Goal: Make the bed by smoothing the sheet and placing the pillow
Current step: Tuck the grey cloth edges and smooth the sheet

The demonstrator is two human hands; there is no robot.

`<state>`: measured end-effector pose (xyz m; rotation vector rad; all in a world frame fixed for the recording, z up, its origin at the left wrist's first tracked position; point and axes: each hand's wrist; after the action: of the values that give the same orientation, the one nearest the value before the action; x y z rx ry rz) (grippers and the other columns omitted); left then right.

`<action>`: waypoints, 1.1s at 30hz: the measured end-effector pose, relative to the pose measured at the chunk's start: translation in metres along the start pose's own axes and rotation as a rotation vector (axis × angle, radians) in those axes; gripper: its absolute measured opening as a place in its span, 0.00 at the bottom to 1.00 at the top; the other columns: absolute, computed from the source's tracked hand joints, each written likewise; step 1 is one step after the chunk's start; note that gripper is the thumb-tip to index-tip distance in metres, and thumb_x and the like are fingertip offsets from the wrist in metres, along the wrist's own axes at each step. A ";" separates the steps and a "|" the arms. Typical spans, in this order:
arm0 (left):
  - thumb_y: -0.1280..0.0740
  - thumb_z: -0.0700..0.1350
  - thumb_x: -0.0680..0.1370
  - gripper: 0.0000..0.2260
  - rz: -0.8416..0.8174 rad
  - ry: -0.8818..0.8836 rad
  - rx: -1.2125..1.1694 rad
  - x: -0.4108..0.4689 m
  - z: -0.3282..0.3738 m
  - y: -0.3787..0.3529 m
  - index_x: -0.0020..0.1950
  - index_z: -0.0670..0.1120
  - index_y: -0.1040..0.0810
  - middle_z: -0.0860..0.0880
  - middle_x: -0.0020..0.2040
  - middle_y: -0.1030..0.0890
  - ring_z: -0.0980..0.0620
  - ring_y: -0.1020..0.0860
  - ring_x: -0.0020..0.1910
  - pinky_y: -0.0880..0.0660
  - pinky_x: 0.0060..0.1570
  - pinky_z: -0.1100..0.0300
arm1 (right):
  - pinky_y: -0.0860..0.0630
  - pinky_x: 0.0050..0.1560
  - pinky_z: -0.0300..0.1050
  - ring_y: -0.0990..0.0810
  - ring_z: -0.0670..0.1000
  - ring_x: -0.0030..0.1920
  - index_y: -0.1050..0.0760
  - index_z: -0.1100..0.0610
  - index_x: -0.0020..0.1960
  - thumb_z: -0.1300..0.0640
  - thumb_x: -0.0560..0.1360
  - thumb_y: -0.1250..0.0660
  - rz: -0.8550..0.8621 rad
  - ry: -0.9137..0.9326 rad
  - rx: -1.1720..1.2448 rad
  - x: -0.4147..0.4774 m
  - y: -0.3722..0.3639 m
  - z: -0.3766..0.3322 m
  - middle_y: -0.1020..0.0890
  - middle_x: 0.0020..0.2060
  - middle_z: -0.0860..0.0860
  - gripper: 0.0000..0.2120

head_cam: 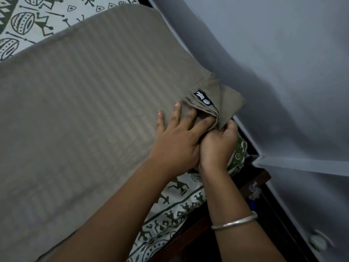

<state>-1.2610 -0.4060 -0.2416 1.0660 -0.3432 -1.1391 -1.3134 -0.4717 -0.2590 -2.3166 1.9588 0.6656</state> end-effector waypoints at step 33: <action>0.62 0.66 0.71 0.37 0.161 0.374 0.160 0.006 -0.057 -0.004 0.78 0.51 0.58 0.47 0.78 0.60 0.43 0.60 0.76 0.63 0.70 0.39 | 0.54 0.71 0.67 0.55 0.62 0.76 0.55 0.50 0.78 0.39 0.79 0.49 -0.616 0.614 -1.473 0.038 -0.012 -0.043 0.54 0.78 0.54 0.32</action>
<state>-1.2205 -0.3818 -0.2745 1.3401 -0.2207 -0.7590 -1.2849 -0.5171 -0.2358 -3.9578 0.4150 1.8600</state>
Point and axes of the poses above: each hand's wrist, its own x-axis towards the middle knuckle, its own y-axis out of the back of the hand, z = x × y
